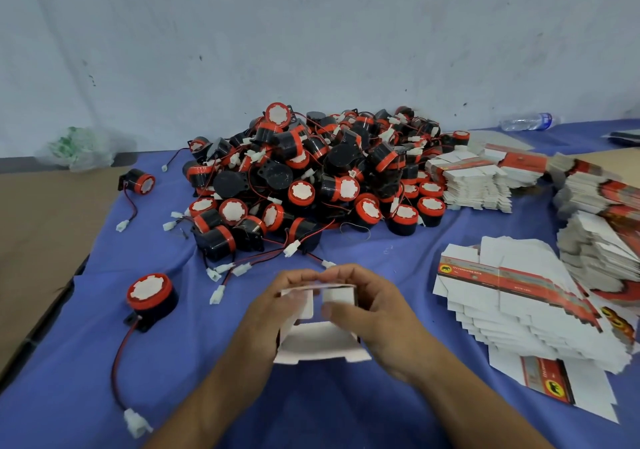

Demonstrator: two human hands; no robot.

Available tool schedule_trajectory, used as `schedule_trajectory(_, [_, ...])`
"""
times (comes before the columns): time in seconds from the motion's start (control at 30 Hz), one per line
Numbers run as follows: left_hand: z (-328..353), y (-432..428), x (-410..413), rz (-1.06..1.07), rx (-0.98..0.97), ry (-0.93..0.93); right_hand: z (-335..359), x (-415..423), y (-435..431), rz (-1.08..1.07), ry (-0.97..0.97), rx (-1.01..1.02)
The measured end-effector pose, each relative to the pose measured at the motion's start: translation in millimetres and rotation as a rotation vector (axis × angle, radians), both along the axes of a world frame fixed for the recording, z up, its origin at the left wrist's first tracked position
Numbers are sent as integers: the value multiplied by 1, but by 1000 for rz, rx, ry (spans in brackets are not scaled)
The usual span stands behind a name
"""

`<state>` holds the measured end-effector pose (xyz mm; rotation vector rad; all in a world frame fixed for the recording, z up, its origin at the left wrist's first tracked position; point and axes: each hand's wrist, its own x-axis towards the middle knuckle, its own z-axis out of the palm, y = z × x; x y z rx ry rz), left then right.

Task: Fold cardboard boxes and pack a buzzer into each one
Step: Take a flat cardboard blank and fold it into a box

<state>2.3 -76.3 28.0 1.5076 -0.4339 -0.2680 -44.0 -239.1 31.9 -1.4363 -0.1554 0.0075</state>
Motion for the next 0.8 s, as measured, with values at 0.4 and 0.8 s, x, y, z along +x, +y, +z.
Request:
schedule_trajectory(0.4, [0, 2, -21, 118, 3, -337, -7, 0, 16, -185, -139, -54])
schedule_trajectory(0.8, [-9, 6, -12, 215, -93, -206, -15, 0, 22, -166, -208, -19])
